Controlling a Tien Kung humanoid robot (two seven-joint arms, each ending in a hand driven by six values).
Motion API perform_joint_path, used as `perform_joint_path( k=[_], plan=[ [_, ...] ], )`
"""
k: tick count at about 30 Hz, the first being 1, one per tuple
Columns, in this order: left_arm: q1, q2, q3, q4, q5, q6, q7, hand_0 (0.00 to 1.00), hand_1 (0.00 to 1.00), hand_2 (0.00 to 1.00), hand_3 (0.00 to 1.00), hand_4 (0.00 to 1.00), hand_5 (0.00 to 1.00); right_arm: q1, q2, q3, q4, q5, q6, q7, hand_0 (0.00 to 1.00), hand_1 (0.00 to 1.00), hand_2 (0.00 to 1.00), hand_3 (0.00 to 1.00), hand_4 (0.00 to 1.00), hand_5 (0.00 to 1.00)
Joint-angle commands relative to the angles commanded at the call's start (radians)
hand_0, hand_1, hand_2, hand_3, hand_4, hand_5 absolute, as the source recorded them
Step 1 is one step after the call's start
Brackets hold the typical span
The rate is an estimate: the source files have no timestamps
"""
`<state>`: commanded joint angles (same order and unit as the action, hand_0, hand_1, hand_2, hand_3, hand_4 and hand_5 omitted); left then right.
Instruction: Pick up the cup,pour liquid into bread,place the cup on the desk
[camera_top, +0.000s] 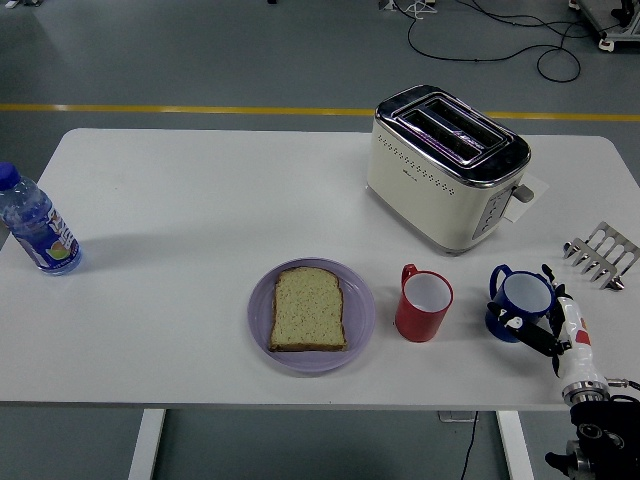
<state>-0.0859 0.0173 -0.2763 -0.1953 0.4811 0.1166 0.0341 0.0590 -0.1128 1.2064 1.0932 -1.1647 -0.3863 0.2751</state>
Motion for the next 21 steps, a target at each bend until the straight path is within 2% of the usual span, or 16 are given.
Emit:
perform_joint_path(
  k=[14, 21],
  plan=[
    [0.005, -0.002, 0.001, 0.000, -0.002, -0.001, 0.000, 0.652, 0.612, 0.610, 0.530, 0.305, 0.740, 0.031, 0.015, -0.018, -0.052, 0.041, -0.002, 0.025, 0.940, 0.875, 0.954, 0.983, 0.991, 0.133],
    [0.006, -0.002, 0.002, 0.000, -0.002, -0.002, 0.000, 0.652, 0.613, 0.610, 0.530, 0.305, 0.742, 0.042, 0.019, -0.032, -0.073, 0.068, -0.019, 0.056, 0.929, 0.860, 0.943, 0.969, 0.989, 0.135]
  ],
)
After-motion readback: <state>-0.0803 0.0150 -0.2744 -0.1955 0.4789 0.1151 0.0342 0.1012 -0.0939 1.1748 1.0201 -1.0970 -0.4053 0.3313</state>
